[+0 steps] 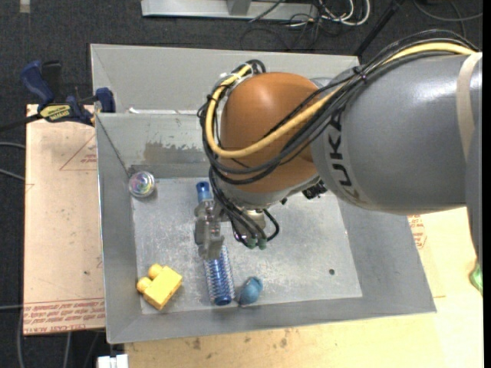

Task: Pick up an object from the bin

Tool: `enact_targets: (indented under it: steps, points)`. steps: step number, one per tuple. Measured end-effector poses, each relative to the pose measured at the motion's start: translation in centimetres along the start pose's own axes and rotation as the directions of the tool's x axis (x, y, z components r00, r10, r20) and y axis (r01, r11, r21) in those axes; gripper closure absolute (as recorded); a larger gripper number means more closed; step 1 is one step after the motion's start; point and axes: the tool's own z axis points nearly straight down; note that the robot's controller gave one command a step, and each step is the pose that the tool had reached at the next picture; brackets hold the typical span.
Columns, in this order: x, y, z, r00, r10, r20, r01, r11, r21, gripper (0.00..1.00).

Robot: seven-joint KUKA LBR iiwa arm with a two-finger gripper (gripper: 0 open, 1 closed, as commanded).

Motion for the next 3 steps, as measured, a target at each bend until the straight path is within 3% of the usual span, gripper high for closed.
enact_targets:
  steps: [1, 2, 3]
  points:
    - [0.1, -0.1, 0.4, 1.000, 0.002, -0.006, -0.002, 1.000, 0.002, 0.00]
    - [-1.2, 4.6, 12.1, 0.999, -0.031, -0.014, 0.031, 1.000, 0.004, 0.00]
    - [0.0, 6.5, 16.5, 0.949, -0.314, -0.011, 0.314, 0.949, 0.000, 0.00]
